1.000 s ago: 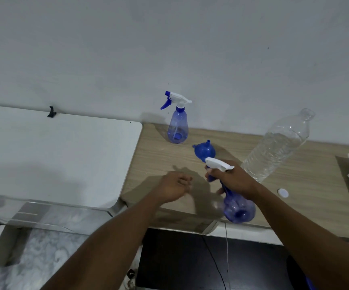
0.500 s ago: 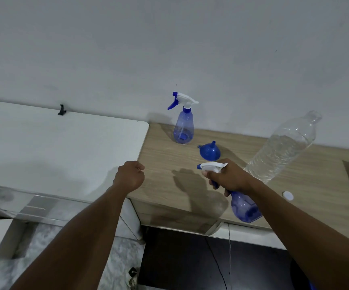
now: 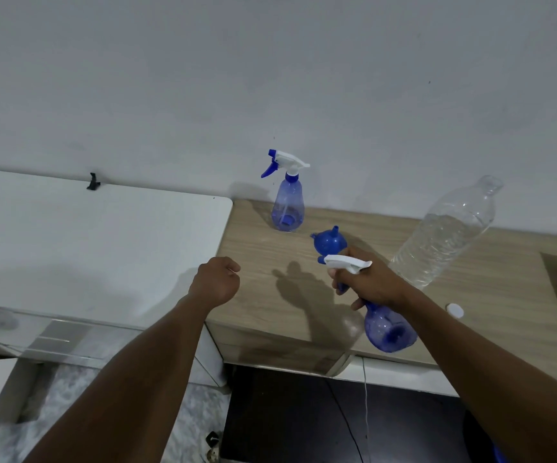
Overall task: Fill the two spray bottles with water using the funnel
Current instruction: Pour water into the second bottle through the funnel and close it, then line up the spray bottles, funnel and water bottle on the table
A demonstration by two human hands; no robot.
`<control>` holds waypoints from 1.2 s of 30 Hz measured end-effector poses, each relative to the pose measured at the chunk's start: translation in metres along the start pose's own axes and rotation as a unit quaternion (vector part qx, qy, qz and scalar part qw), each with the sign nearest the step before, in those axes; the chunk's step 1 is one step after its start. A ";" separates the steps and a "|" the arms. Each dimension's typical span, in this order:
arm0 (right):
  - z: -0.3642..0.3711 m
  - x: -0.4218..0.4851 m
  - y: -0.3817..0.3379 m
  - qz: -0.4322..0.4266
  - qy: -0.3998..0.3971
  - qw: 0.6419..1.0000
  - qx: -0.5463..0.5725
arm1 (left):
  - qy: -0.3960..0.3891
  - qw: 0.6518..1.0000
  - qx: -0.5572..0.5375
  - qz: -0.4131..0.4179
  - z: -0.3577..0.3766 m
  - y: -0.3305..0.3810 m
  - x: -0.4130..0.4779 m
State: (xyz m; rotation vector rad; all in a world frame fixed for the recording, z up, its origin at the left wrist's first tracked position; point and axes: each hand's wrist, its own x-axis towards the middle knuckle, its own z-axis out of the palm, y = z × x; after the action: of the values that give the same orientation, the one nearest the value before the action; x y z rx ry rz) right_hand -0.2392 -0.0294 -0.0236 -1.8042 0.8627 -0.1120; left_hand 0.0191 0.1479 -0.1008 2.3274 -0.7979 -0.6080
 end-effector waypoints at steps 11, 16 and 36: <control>-0.081 0.032 -0.055 -0.119 0.195 0.969 -0.097 | 0.012 0.999 0.005 0.047 0.004 0.049 0.018; -0.110 0.070 -0.076 -0.094 0.213 0.950 -0.208 | 0.010 0.999 -0.002 0.043 0.008 0.073 0.029; -0.096 0.180 -0.035 -0.083 0.203 0.926 -0.308 | -0.030 0.999 0.001 0.031 0.053 0.109 0.048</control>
State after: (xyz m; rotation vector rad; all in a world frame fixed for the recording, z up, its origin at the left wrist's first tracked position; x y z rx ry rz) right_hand -0.1347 -0.2074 -0.0115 -2.5019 1.1171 -0.3672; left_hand -0.0203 0.0257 -0.0769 2.2866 -0.8955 -0.6520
